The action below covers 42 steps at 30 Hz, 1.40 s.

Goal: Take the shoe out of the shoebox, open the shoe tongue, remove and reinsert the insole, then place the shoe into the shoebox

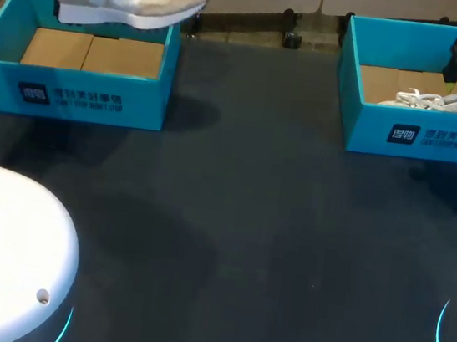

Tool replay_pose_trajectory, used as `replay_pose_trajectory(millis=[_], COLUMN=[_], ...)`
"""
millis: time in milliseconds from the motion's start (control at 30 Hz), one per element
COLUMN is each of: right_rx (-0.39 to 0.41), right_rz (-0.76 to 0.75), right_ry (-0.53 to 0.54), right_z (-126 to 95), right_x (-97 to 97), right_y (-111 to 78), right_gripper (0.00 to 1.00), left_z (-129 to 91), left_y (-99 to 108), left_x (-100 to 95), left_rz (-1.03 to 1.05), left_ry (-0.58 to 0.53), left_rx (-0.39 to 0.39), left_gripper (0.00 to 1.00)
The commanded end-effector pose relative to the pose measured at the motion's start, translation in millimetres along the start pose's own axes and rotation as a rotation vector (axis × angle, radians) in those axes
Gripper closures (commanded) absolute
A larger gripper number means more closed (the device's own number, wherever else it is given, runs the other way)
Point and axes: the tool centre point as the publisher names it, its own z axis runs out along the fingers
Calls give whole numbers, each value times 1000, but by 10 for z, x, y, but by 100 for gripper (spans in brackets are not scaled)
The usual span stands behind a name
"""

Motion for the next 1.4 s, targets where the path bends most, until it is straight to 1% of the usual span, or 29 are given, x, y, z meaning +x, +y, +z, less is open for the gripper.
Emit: replay_pose_trajectory(millis=[33,267,433,500,533,567,700,733,767,800,933,1167,1233,1400], right_rx=[-1,-1,-1,-1,-1,-1,-1,-1,-1,-1,-1,-1,-1,-1], right_rz=[1,1,1,1,1,1,1,1,1,1,1,1,1,1], right_ry=[0,0,0,0,0,0,0,0,0,0,0,0,0,0], right_z=[4,4,4,4,4,4,4,4,4,4,4,4,4,4], right_x=[0,0,0,0,0,0,0,0,0,0,0,0,0,0], right_y=[-2,-2,-2,-2,-2,-2,-2,-2,-2,-2,-2,-2,-2,-2], right_gripper=[0,0,0,0,0,0,0,0,0,0,0,0,0,0], left_z=[-98,-161,-173,-182,-182,-199,-214,-214,-220,-220,-227,-239,-245,-242], left_y=[-265,-633,-865,-936,-936,-1093,-1287,-1287,-1426,-1517,-1725,-2061,-2131,-2319], left_x=[-112,-358,-508,-548,-548,-638,-758,-758,-831,-875,-1005,-1247,-1295,-1436], left_rz=[-11,0,4,4,4,2,-2,-2,6,8,18,51,53,48], left_ry=[14,13,4,2,2,3,10,10,8,10,10,-1,-3,-14], left_rx=[-79,-77,-57,-55,-55,-56,-70,-70,-69,-70,-63,-36,-35,-3], left_gripper=[100,100,100,100,100,100,100,100,100,100,100,100,100,100])
